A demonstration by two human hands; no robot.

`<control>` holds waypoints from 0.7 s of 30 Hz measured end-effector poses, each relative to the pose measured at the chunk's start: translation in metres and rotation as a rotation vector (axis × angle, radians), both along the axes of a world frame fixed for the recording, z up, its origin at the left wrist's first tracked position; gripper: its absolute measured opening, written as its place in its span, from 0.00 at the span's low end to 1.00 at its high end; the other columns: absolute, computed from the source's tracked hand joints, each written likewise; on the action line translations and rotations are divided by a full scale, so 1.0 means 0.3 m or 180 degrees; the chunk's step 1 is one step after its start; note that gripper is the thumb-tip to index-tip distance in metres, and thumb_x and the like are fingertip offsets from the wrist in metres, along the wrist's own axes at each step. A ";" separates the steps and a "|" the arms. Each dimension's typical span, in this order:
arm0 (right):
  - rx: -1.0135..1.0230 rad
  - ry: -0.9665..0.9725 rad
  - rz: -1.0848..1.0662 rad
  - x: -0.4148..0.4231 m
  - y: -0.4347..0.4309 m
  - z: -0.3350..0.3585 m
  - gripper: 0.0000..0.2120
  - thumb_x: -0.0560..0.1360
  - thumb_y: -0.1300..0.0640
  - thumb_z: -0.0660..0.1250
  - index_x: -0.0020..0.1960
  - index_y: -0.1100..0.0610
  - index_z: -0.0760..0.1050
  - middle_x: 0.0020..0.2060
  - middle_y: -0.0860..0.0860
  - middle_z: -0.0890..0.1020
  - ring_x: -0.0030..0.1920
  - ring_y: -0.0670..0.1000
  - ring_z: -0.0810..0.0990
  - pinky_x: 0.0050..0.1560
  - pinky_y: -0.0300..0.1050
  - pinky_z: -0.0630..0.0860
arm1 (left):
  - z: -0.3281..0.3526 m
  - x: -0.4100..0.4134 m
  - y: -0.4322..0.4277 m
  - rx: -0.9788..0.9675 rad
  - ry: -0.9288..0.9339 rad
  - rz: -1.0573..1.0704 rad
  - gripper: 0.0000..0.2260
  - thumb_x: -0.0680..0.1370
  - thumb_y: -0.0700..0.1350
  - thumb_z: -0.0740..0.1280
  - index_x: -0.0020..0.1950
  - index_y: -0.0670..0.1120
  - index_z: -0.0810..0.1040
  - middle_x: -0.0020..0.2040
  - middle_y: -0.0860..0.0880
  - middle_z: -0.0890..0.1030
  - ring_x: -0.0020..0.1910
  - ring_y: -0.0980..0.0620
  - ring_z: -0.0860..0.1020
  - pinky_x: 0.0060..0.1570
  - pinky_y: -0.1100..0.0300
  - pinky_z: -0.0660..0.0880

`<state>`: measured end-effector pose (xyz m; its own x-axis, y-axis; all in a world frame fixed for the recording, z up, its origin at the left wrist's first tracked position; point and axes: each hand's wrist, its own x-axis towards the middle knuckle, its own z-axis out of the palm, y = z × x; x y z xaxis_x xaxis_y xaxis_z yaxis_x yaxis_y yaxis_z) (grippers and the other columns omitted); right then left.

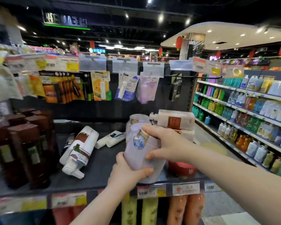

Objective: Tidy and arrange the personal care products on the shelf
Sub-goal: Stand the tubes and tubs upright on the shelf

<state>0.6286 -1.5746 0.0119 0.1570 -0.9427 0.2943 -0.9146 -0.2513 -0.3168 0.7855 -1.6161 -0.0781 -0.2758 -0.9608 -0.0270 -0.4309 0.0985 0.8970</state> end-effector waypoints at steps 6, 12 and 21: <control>0.0246 0.0714 0.0443 -0.033 -0.080 -0.044 0.40 0.68 0.47 0.73 0.75 0.48 0.57 0.73 0.48 0.64 0.73 0.49 0.58 0.71 0.48 0.62 | -0.053 -0.036 -0.042 -0.0117 -0.1542 0.0055 0.40 0.52 0.77 0.62 0.52 0.52 0.58 0.51 0.54 0.76 0.52 0.49 0.77 0.47 0.54 0.72; 0.0091 0.0747 0.0824 -0.099 -0.116 -0.065 0.37 0.70 0.49 0.70 0.74 0.43 0.55 0.73 0.43 0.63 0.69 0.40 0.52 0.62 0.57 0.72 | -0.111 -0.105 -0.081 -0.0707 -0.1793 0.0625 0.47 0.47 0.79 0.58 0.58 0.52 0.65 0.55 0.53 0.74 0.58 0.52 0.74 0.48 0.54 0.69; 0.0097 0.0943 0.1088 -0.139 -0.218 -0.108 0.37 0.72 0.51 0.69 0.75 0.47 0.55 0.74 0.44 0.59 0.74 0.46 0.53 0.64 0.56 0.70 | -0.150 -0.145 -0.158 -0.0466 -0.1806 0.0692 0.45 0.50 0.75 0.62 0.59 0.51 0.63 0.56 0.53 0.76 0.58 0.51 0.75 0.48 0.55 0.68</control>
